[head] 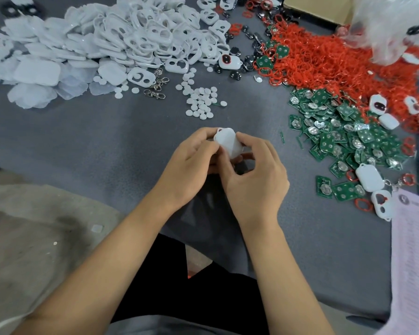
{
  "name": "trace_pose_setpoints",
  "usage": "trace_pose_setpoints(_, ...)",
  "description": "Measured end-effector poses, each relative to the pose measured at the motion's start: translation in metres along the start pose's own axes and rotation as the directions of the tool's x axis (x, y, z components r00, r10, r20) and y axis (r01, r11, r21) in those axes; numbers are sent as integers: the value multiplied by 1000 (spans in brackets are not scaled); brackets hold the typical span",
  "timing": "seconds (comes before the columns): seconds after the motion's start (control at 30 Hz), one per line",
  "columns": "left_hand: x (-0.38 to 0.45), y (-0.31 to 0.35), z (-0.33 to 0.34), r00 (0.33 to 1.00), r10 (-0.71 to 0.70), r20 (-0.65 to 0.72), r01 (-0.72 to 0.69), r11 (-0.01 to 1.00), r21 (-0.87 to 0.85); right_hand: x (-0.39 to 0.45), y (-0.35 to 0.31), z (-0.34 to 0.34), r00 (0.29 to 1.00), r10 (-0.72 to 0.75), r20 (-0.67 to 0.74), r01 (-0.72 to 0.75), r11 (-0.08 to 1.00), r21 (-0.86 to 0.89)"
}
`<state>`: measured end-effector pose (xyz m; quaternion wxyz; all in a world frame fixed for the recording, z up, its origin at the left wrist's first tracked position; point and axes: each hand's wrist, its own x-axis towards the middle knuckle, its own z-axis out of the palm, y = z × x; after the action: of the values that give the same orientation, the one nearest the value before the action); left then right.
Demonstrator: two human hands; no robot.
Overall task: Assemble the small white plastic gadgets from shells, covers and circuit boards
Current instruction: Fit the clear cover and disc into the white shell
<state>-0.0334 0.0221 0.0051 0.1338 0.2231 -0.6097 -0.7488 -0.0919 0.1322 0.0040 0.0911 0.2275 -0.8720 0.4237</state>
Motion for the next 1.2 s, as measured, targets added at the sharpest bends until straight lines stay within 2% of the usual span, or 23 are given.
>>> trace_pose_setpoints(0.33, 2, -1, -4, 998, 37, -56, -36, 999, 19, 0, 8, -1, 996, -74, 49, 70, 995, 74)
trace_pose_setpoints(0.43, 3, -2, -3, 995, 67, -73, -72, 995, -68, 3, 12, -2, 985, -131, 115, 104, 970, 221)
trace_pose_setpoints(0.57, 1, -6, -1, 994, 107, -38, -111, 983, -146, 8, 15, -4, 979, 4, 202, -94, 893, 440)
trace_pose_setpoints(0.63, 2, -7, -2, 991, 132, -37, -136, 979, -153, 12, 18, -7, 973, 66, 220, -168, 857, 487)
trace_pose_setpoints(0.7, 2, -8, -2, 987, 156, -40, -160, 977, -141, 15, 21, -9, 965, 61, 256, -188, 842, 506)
trace_pose_setpoints(0.93, 1, -9, -2, 973, 204, -107, -203, 979, 15, 19, 23, -11, 938, 52, 342, -270, 728, 630)
trace_pose_setpoints(1.03, 1, -9, 1, 967, 236, -93, -218, 961, 167, 19, 25, -13, 934, 75, 348, -304, 675, 672)
trace_pose_setpoints(1.2, -5, -14, 10, 947, 311, -73, -263, 887, 379, 23, 32, -14, 928, 84, 364, -317, 692, 648)
